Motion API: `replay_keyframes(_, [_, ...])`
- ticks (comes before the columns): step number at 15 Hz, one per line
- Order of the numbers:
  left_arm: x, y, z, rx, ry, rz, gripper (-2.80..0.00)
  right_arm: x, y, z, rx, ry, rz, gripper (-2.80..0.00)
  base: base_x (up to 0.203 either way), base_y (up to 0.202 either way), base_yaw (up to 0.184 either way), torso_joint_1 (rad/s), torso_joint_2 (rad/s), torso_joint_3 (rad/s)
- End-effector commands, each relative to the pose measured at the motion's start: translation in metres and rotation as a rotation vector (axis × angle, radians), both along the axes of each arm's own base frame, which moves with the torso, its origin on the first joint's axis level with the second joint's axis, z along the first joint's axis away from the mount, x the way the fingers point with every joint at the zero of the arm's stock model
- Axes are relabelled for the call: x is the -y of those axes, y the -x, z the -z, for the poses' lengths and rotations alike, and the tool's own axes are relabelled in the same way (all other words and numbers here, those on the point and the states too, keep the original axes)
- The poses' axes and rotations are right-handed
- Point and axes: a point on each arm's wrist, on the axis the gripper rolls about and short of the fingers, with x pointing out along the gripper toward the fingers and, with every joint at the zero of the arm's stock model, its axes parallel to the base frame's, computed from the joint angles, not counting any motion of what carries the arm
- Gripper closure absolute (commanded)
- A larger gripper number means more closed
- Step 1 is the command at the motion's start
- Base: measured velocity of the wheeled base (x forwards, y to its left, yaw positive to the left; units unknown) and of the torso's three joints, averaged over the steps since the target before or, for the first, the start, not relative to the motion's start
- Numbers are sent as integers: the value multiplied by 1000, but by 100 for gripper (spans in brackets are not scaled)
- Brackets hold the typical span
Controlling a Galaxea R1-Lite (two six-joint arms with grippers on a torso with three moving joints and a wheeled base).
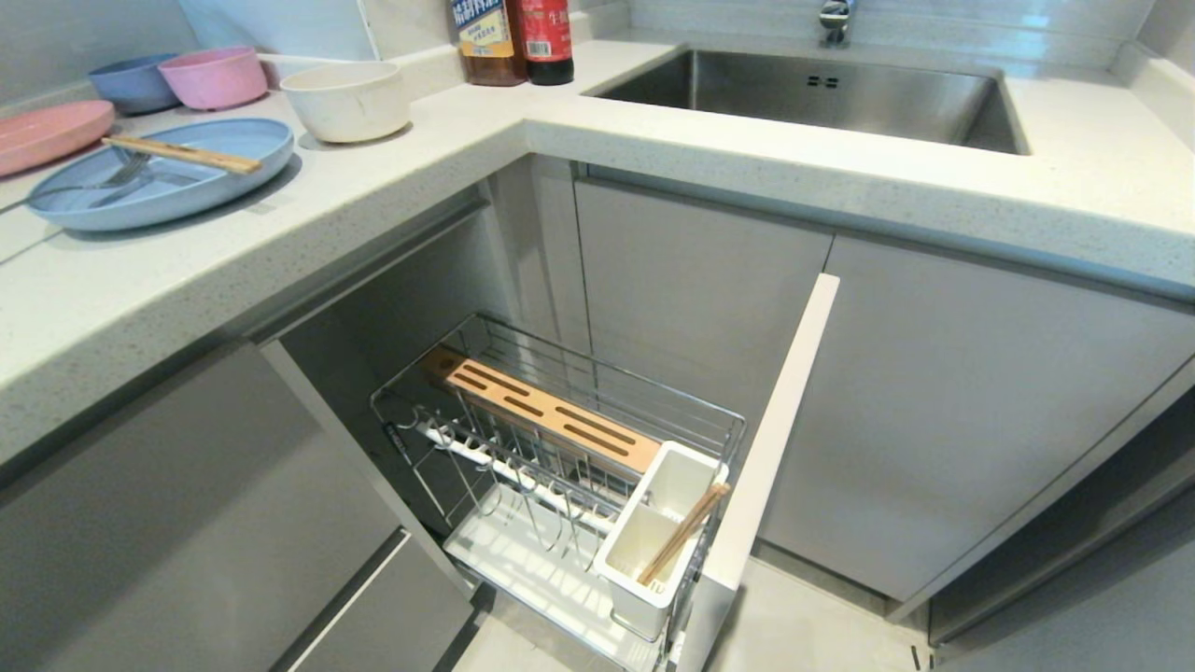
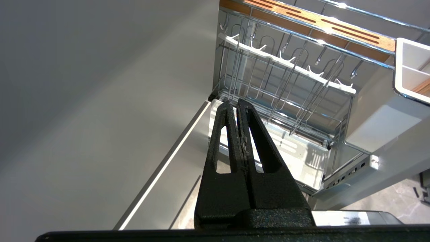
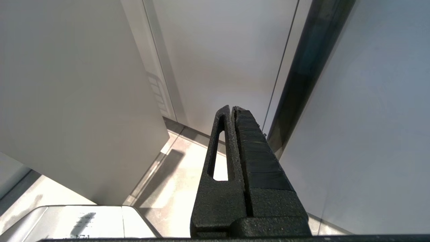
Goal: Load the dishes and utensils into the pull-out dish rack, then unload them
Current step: Pick up the chopsticks and place it in the cupboard
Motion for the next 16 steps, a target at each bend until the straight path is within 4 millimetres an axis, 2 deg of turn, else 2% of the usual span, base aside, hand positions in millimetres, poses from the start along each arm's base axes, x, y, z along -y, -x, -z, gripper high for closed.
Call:
replay_keyframes(1, [0,0,0,0,-7,6,0,0,0,0,-3,0,0,0,0,0,0,0,0,0])
replay_keyframes(2, [0,0,-2,8,-18,13,0,0,0,0,-2,0,0,0,0,0,0,0,0,0])
replay_keyframes(3, [1,4,-15,62,-21,34,0,0,0,0,-2,0,0,0,0,0,0,0,0,0])
replay_keyframes(5, [3,23,-58,220,-18,106,0,0,0,0,-3,0,0,0,0,0,0,0,0,0])
replay_keyframes(9, [6,84,-149,419,-55,255,0,0,0,0,-2,0,0,0,0,0,0,0,0,0])
replay_keyframes(10, [8,94,-172,439,-66,285,0,0,0,0,-2,0,0,0,0,0,0,0,0,0])
replay_keyframes(11, [10,97,-199,442,-77,305,0,0,0,0,-2,0,0,0,0,0,0,0,0,0])
replay_keyframes(13, [17,86,-247,430,-92,295,0,0,0,0,-2,0,0,0,0,0,0,0,0,0])
replay_keyframes(16, [23,52,-311,460,-79,228,0,0,0,0,-2,0,0,0,0,0,0,0,0,0])
